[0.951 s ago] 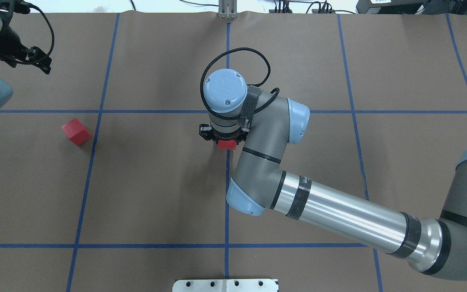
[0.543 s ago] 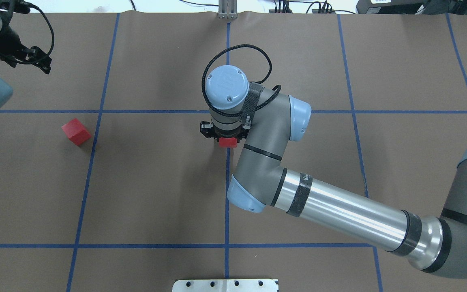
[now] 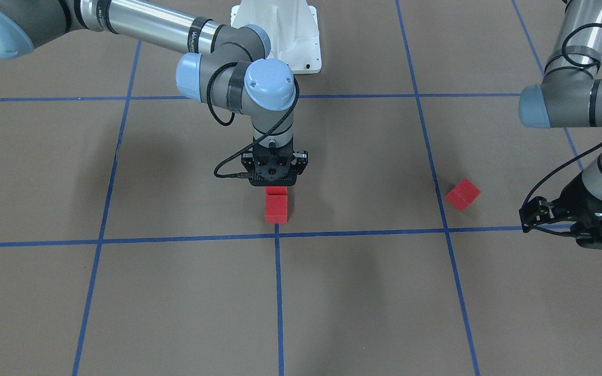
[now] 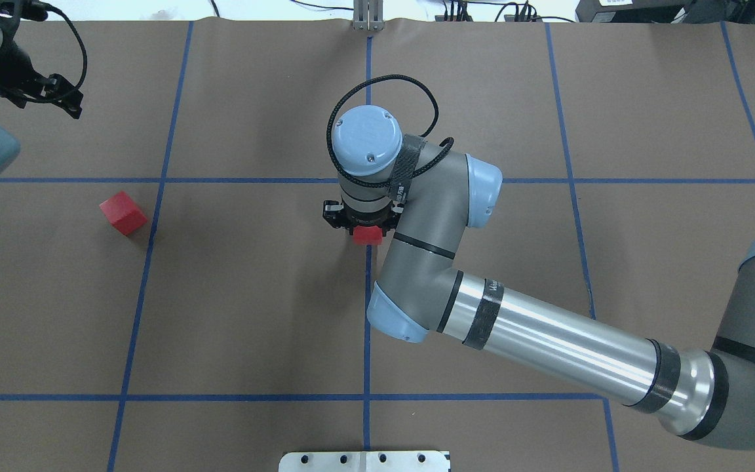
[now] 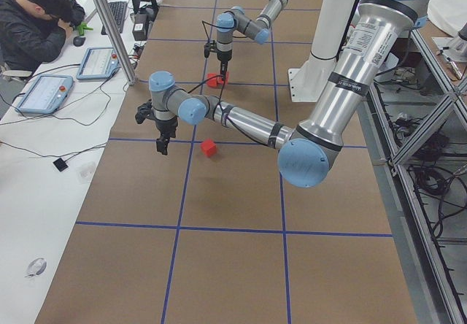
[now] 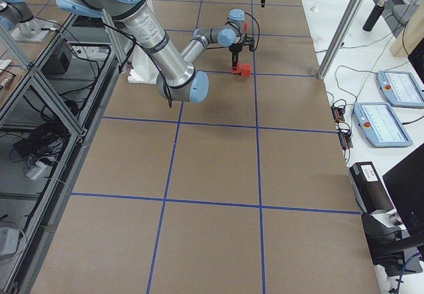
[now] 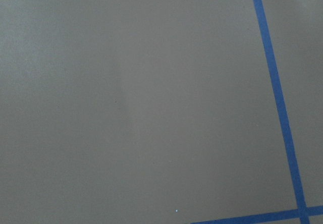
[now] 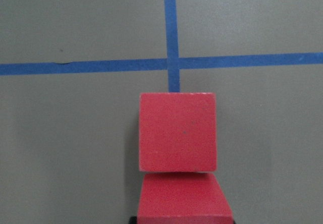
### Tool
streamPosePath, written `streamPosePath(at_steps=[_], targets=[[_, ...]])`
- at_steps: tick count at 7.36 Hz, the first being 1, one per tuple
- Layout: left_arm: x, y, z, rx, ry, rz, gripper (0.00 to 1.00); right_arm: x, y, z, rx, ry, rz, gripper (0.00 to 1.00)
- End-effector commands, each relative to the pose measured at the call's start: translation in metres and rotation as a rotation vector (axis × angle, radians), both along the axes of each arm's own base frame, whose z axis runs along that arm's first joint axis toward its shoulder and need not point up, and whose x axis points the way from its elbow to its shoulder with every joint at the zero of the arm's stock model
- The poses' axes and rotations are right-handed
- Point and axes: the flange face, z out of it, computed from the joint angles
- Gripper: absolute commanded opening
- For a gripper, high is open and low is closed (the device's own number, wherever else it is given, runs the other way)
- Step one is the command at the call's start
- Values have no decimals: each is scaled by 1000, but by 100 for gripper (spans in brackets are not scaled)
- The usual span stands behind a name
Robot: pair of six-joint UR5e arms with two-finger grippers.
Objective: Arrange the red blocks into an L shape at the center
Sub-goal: 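Lower the held cube against the near side of the center cube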
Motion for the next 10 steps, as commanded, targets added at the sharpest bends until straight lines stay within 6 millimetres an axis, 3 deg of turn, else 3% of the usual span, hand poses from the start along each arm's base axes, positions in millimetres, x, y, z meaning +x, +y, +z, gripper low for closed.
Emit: streamPosePath(at_steps=[1,3,5,7,10], targets=[[-2,0,-1,2,1,-3,100,0,1,-2,-18,-10,-19,0],[-2,0,-1,4,2,-3,100,-1,-5,2,-43,-14,-52,0],[-2,0,-1,4,2,-3,100,12,-16,2,-75,-37,-125,0],[-3,-1,-2,5,2,-4,100,13,-24,-10,-65,-18,-145,0],[-5,-1,-6,12,5,-7,100,18,-33,-9,-51,-15,-139,0]])
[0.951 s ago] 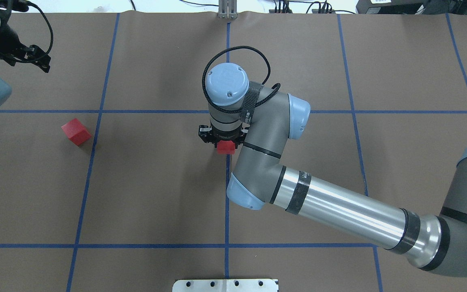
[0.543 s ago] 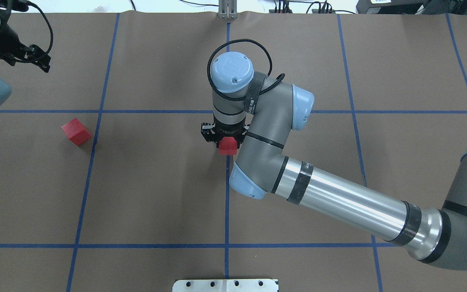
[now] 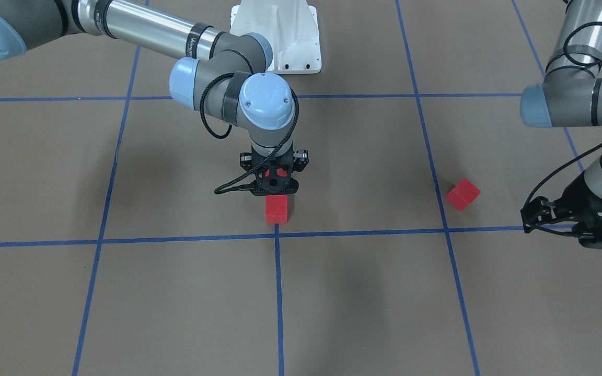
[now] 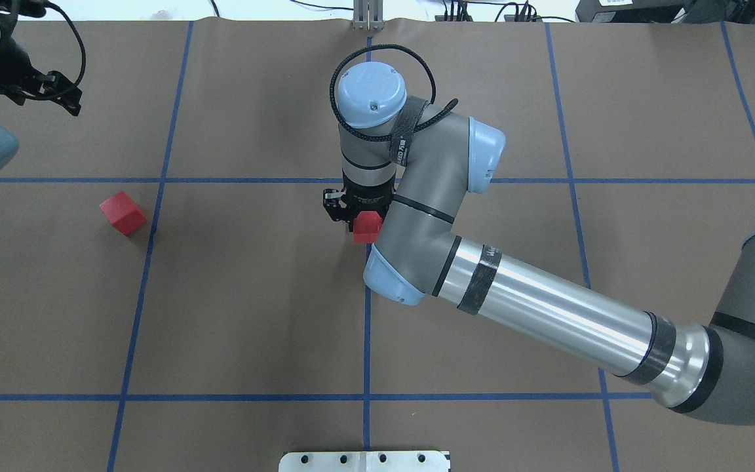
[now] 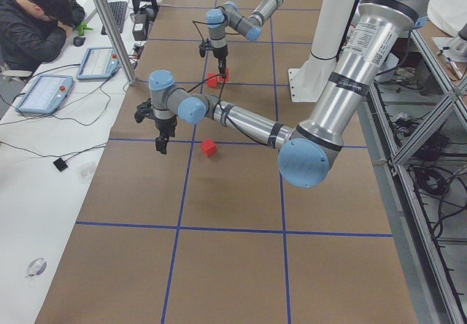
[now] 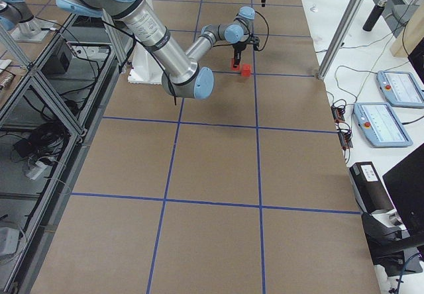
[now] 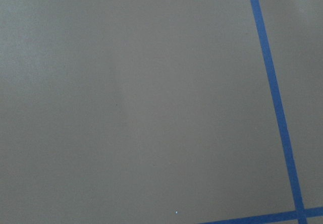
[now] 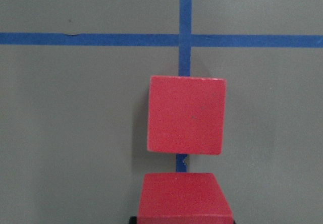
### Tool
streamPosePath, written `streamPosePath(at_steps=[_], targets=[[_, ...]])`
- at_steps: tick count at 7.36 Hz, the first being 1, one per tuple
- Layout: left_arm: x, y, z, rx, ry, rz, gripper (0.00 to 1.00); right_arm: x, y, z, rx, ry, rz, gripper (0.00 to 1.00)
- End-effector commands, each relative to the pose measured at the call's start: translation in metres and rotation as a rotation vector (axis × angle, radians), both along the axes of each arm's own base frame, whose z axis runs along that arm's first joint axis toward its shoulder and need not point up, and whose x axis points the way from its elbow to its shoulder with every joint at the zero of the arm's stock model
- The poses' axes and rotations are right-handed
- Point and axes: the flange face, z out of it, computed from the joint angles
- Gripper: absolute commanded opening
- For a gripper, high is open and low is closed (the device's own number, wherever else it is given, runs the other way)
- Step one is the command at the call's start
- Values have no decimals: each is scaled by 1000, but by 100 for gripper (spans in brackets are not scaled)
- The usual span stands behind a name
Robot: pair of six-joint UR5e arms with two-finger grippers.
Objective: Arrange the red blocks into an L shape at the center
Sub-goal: 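Lower the held cube against the near side of the center cube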
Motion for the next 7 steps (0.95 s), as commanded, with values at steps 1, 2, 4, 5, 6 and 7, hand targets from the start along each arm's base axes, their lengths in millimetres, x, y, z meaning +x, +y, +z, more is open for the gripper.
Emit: streamPosePath(at_steps=[1,2,4,5,6,7], targets=[[-3,0,-5,8,4,-5,100,1,-6,3,10,4,-2,0],[-3,0,-5,8,4,-5,100,1,-6,4,10,5,-2,0],[-6,0,-5,10,4,-7,100,-3,-9,12,3,17,-1,0],[-5,0,-6,11,4,-5,100,-3,-9,11,6,16,-1,0],[-5,0,-5,10,4,-5,100,-3,-9,11,6,15,0,0],[-5,0,-5,10,4,-5,100,-4,-8,9,7,14,-2,0]])
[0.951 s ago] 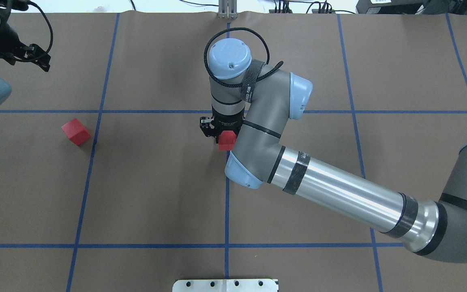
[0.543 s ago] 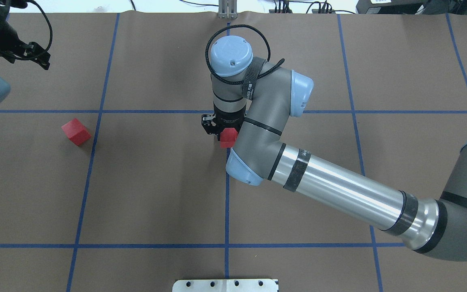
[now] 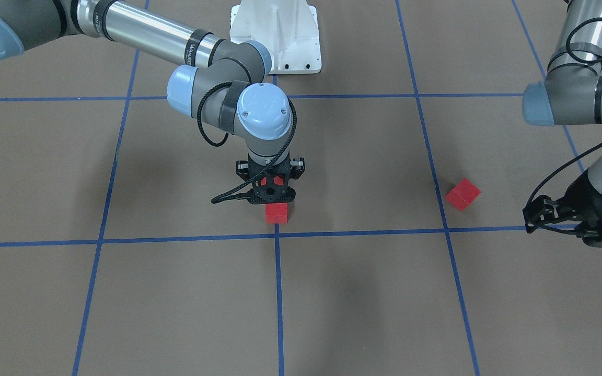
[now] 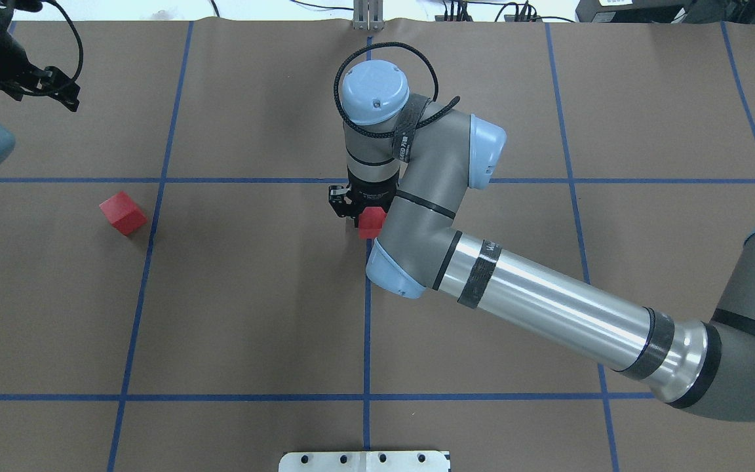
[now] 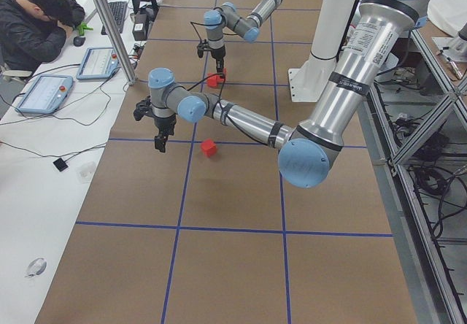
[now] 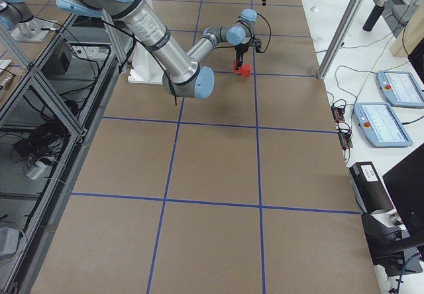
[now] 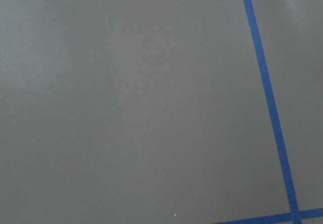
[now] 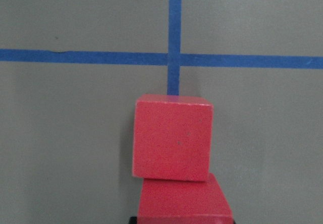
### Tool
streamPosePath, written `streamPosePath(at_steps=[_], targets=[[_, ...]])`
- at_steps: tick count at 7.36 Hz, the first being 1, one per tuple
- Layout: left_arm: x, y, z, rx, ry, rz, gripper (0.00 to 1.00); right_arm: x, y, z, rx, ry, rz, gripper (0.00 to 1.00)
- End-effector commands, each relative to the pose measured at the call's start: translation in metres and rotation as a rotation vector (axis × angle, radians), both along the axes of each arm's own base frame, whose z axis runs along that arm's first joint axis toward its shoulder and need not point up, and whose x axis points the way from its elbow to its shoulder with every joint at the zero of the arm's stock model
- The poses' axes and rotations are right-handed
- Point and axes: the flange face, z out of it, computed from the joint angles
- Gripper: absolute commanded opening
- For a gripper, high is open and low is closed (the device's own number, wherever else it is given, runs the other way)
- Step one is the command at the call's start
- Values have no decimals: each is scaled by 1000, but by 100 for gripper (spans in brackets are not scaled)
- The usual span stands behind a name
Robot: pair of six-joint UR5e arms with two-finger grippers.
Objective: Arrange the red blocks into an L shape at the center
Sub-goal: 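Nudge the held cube with the right gripper to align with the center cube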
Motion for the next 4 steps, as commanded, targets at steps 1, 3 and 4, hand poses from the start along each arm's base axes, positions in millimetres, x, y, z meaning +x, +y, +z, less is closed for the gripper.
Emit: streamPosePath(at_steps=[1,3,4], targets=[[0,0,0,0,0,0,100,0,0,-4,2,-4,1,0],[0,0,-1,1,0,0,100,-3,-1,-1,0,2,0,0],[0,0,-1,0,1,-1,100,-4,-2,-1,3,-4,1,0]])
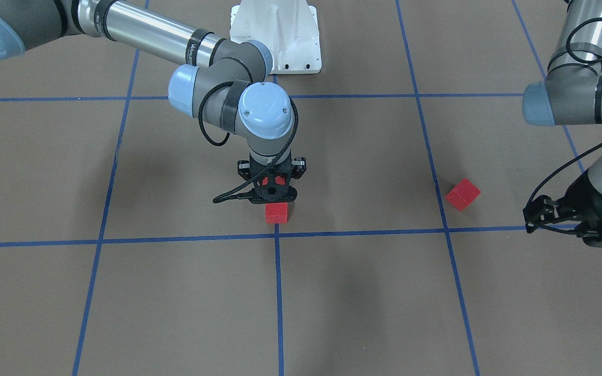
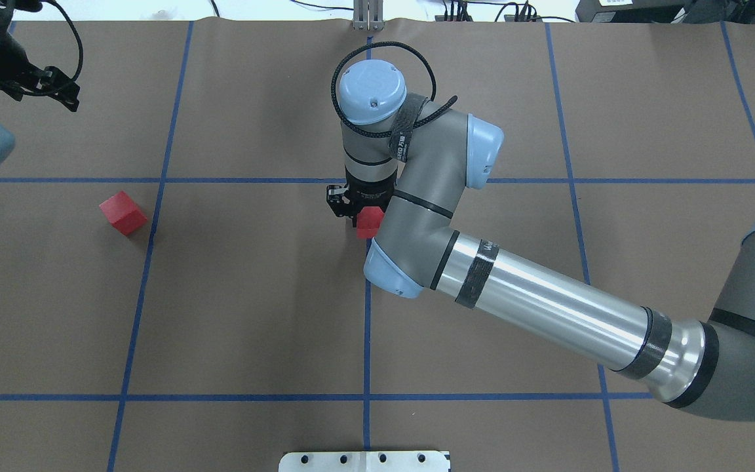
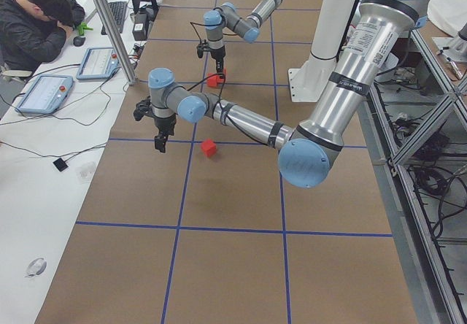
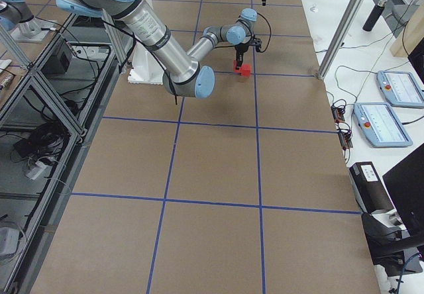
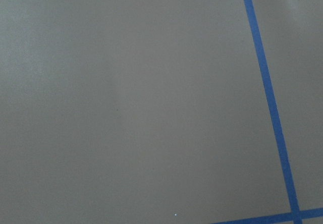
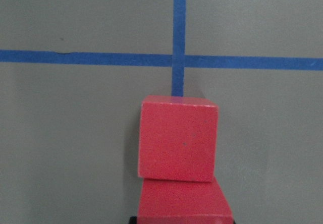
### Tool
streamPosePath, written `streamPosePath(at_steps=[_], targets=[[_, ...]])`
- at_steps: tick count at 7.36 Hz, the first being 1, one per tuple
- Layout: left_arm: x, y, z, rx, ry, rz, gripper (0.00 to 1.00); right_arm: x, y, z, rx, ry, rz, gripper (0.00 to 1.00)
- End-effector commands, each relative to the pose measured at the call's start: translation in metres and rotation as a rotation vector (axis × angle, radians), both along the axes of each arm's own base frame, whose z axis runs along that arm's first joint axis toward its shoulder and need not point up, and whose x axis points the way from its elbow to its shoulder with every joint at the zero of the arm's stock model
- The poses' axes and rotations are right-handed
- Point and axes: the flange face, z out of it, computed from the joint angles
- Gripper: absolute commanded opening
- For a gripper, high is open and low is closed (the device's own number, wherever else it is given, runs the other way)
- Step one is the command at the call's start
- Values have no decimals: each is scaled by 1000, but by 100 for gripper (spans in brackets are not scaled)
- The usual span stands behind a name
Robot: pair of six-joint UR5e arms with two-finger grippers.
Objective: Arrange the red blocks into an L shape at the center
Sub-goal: 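Nudge the held cube with the right gripper to align with the center cube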
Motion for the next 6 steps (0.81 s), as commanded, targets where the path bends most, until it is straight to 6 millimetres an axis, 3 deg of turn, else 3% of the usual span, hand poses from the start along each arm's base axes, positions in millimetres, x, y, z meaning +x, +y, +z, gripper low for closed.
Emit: streamPosePath(at_steps=[1,6], targets=[[0,0,0,0,0,-1,100,-3,-2,3,3,-5,1,0],[0,0,1,-2,0,-1,100,-5,-2,-1,8,-17,3,0]])
